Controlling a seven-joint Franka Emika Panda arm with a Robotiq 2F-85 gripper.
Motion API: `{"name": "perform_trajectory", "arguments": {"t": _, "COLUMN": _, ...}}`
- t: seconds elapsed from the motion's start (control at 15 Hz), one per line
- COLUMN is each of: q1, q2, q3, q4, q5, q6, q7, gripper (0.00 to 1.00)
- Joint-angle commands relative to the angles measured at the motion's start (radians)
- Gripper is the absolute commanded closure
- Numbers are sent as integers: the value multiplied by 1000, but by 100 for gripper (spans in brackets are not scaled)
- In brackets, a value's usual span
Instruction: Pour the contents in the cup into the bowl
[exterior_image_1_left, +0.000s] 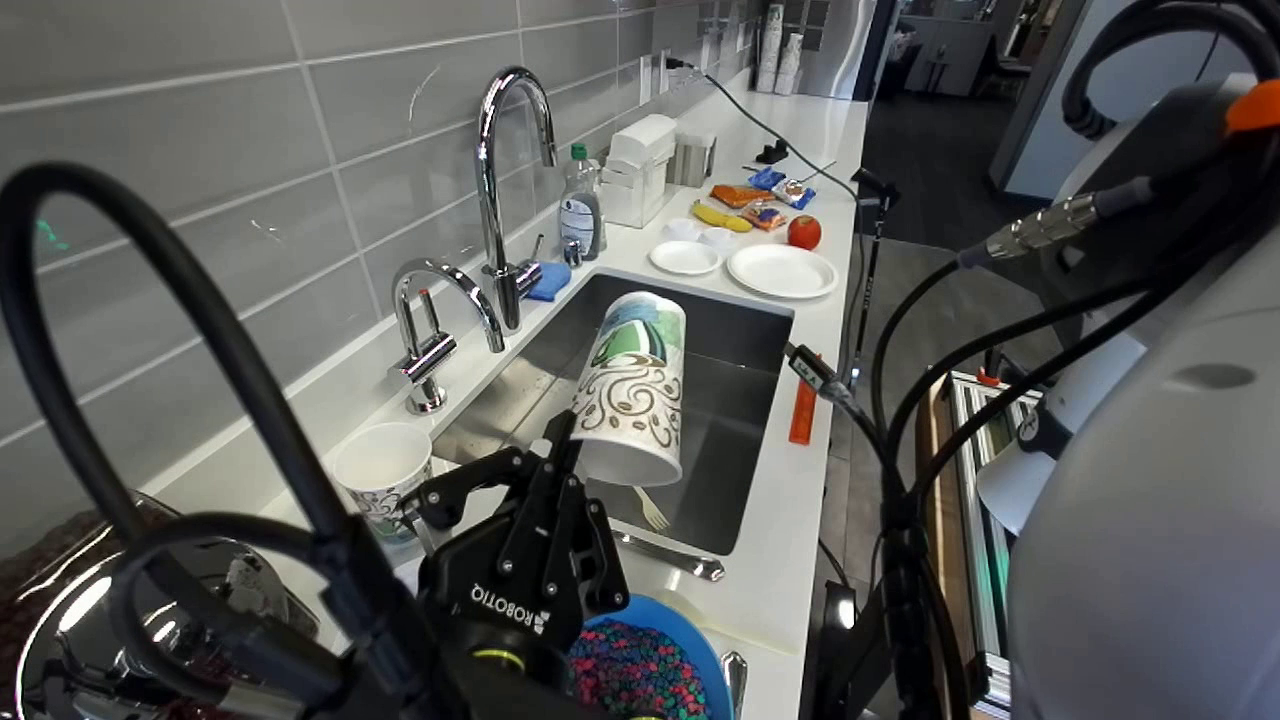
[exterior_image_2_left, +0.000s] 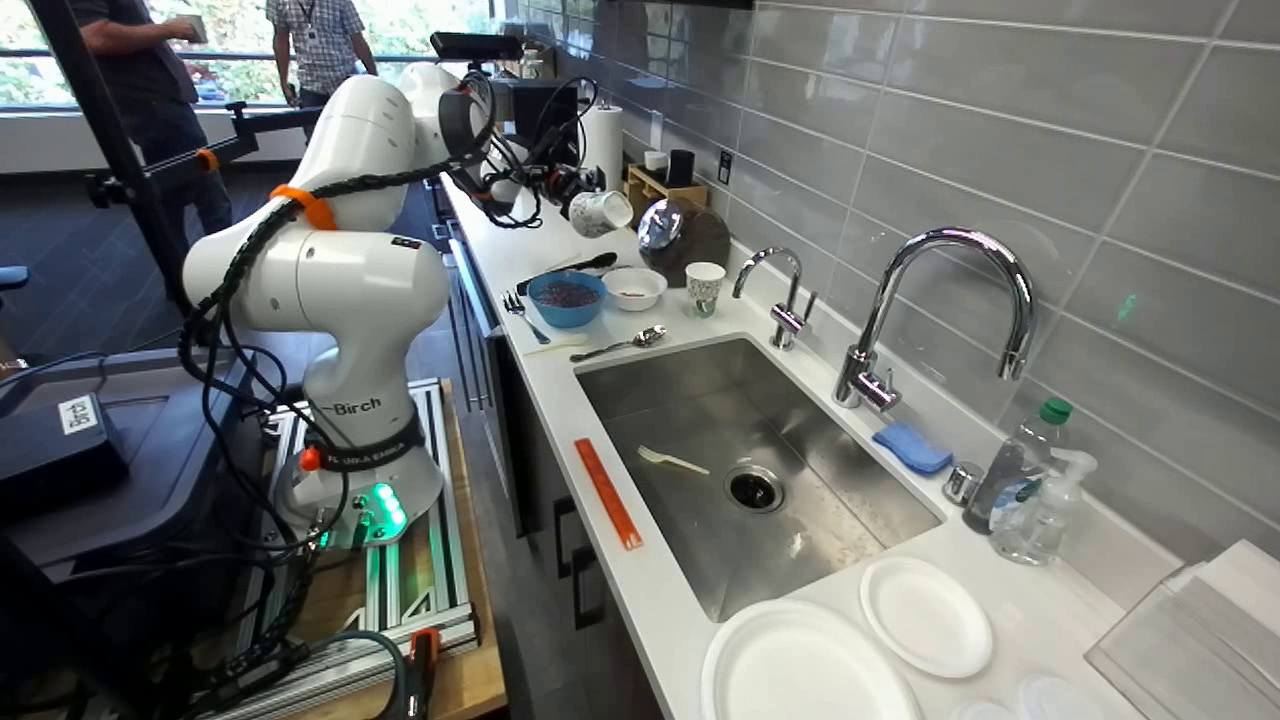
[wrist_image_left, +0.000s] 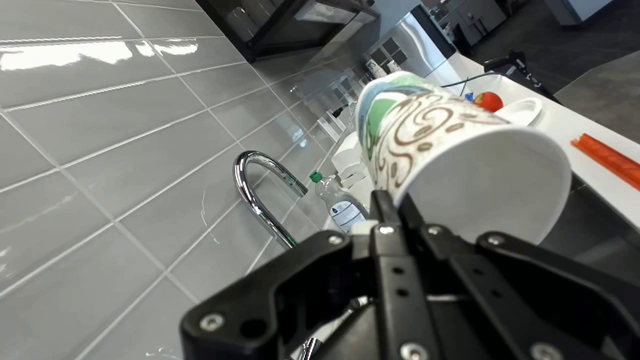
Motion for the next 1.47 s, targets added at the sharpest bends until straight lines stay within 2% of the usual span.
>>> {"name": "perform_trajectory", "arguments": {"t": 0.0, "q1": 27, "q2": 48, "q3": -60, "q4": 61, "q5": 35, "q6": 0, "q7": -55, "gripper": 99}}
{"name": "perform_trajectory", "arguments": {"t": 0.4, "q1": 39, "q2": 67, "q3": -101, "q4": 86, "q5": 47, "q6": 0, "q7": -87, "gripper": 99}}
{"name": "perform_trajectory", "arguments": {"t": 0.87, "q1": 19, "q2": 53, "q3": -118, "q4": 105, "q5": 81, "q6": 0, "q7": -124, "gripper": 99}}
{"name": "perform_trajectory", "arguments": {"t": 1.4, "q1": -50, "q2": 35, "q3": -84, "q4": 116, "q5": 102, "q6": 15, "q7": -177, "gripper": 99}}
